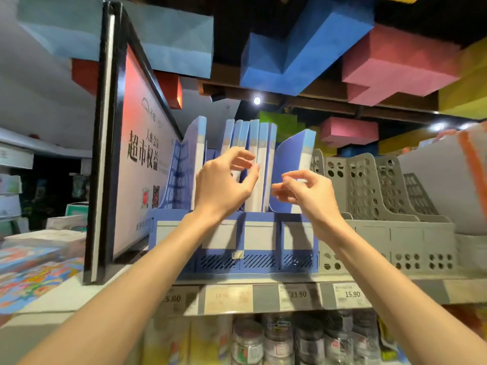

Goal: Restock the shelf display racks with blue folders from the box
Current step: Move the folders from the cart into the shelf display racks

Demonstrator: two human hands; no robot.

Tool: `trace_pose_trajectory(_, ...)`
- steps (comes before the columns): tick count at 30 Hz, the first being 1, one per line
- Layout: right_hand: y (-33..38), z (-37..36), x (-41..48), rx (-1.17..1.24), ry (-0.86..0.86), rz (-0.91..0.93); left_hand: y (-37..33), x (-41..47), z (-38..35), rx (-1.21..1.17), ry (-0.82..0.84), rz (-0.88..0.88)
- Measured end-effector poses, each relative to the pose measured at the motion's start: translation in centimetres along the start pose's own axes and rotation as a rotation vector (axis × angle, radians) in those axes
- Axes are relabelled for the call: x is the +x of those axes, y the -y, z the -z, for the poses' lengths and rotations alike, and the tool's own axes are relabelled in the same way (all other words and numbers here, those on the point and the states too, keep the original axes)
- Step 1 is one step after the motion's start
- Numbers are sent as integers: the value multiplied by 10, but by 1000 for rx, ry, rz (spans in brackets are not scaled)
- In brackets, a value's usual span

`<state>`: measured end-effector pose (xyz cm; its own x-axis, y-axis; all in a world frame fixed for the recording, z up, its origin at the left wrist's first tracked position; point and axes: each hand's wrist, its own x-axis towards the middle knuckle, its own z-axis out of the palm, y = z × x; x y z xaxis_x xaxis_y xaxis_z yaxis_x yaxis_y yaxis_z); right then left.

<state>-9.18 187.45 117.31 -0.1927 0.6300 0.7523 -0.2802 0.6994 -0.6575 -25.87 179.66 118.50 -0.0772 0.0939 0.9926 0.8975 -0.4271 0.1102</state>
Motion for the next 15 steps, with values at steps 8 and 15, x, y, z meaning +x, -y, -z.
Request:
trace_pose_trajectory(8, 27, -19, -43, 25, 82, 114, -46, -22, 50, -130, 59, 142)
trace_pose_trajectory(15, 22, -81, -107, 288, 247, 82, -62, -85, 132, -71, 23, 250)
